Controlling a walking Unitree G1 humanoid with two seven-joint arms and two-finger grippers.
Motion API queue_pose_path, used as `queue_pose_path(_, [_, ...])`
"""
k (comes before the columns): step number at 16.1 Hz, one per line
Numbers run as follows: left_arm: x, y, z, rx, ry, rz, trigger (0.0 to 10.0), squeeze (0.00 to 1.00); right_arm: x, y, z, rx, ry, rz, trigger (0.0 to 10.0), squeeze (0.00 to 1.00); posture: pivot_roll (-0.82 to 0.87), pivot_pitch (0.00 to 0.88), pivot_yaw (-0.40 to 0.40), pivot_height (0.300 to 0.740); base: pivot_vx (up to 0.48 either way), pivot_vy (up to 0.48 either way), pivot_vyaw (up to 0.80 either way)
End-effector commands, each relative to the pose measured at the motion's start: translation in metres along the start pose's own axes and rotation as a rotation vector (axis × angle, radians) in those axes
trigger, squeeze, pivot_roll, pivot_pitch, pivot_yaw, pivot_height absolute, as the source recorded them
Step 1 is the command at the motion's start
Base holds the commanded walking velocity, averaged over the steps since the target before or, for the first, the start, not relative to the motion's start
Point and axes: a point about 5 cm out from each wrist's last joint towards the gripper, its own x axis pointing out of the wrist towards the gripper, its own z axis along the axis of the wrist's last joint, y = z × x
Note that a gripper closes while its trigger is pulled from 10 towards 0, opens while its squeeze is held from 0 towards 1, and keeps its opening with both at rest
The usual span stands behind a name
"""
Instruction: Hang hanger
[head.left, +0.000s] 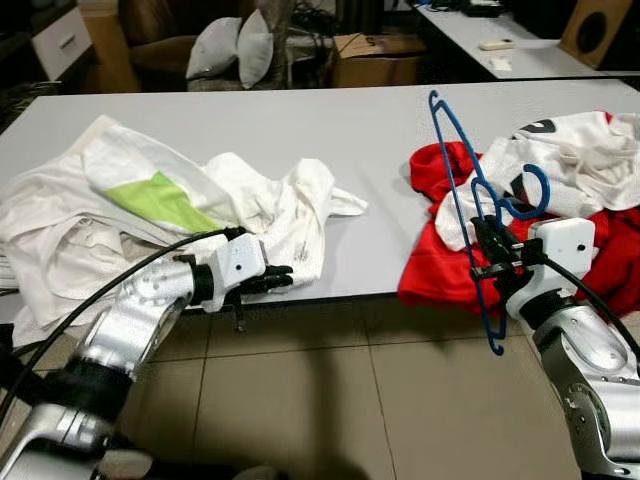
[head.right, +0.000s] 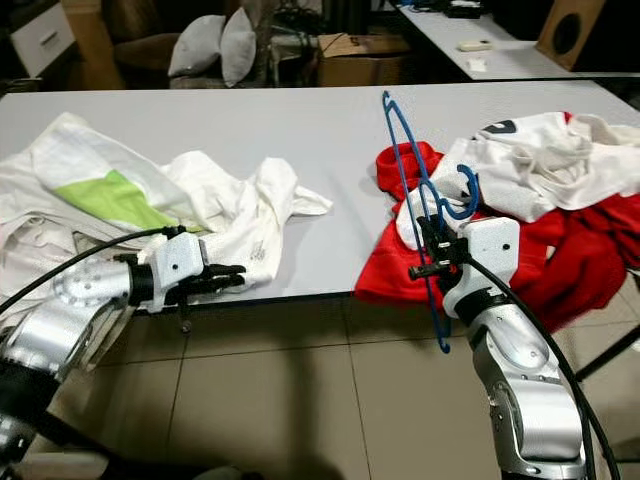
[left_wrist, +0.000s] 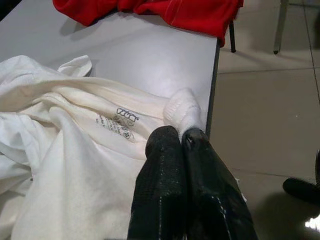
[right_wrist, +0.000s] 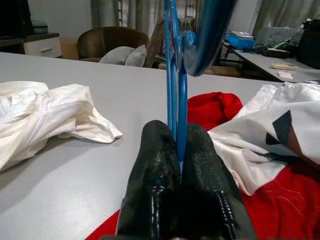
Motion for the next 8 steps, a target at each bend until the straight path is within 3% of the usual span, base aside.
queue_pose_path(1, [-0.003, -0.002, 0.006, 0.010, -0.045, 0.042, 10.0, 1.00, 0.001, 0.002, 0.001, 0.004, 0.000, 0.013, 10.0, 0.00, -0.05, 0.000, 0.013, 0.740, 0.000, 0.000, 0.00])
queue_pose_path(6, [-0.007, -0.021, -0.011, 0.060, 0.046, 0.108, 10.0, 1.00, -0.003, 0.007, -0.002, 0.021, 0.003, 0.015, 10.0, 0.00, -0.06, 0.000, 0.040, 0.740, 0.000, 0.000, 0.00])
queue_pose_path(8, [-0.007, -0.024, -0.010, 0.034, 0.034, 0.122, 10.0, 1.00, -0.005, 0.008, -0.003, 0.027, 0.006, 0.013, 10.0, 0.00, -0.06, 0.000, 0.046, 0.740, 0.000, 0.000, 0.00])
